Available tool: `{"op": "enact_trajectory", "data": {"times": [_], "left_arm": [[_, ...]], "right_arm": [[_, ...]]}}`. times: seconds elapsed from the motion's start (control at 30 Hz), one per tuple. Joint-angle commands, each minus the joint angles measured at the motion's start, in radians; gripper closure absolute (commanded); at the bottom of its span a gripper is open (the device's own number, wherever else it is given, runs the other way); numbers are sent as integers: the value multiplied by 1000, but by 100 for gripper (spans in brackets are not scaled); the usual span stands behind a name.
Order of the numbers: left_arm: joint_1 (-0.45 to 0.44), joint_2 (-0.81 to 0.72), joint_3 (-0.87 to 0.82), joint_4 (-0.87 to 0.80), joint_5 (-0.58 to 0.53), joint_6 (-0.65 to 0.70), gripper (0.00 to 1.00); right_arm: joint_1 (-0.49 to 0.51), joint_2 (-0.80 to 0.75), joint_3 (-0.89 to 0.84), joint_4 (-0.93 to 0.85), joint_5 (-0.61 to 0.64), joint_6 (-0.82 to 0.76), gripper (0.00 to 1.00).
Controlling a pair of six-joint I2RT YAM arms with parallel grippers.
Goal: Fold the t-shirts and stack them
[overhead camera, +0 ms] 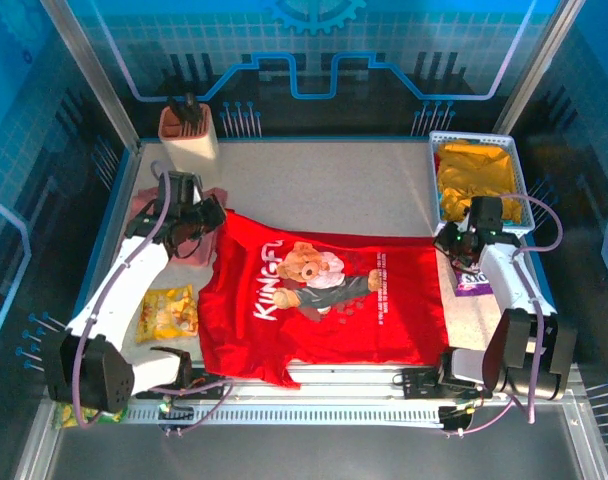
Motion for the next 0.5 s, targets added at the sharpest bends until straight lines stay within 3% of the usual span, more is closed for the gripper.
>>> {"op": "enact_trajectory", "data": {"times": [0.0, 0.47], "left_arm": [[10, -52, -50, -94, 28, -55, 100], [6, -210, -223, -184, 72, -122, 100]], "right_arm": [[-19, -1, -14, -56, -20, -13, 100], [-27, 14, -69, -112, 30, -53, 100]]}}
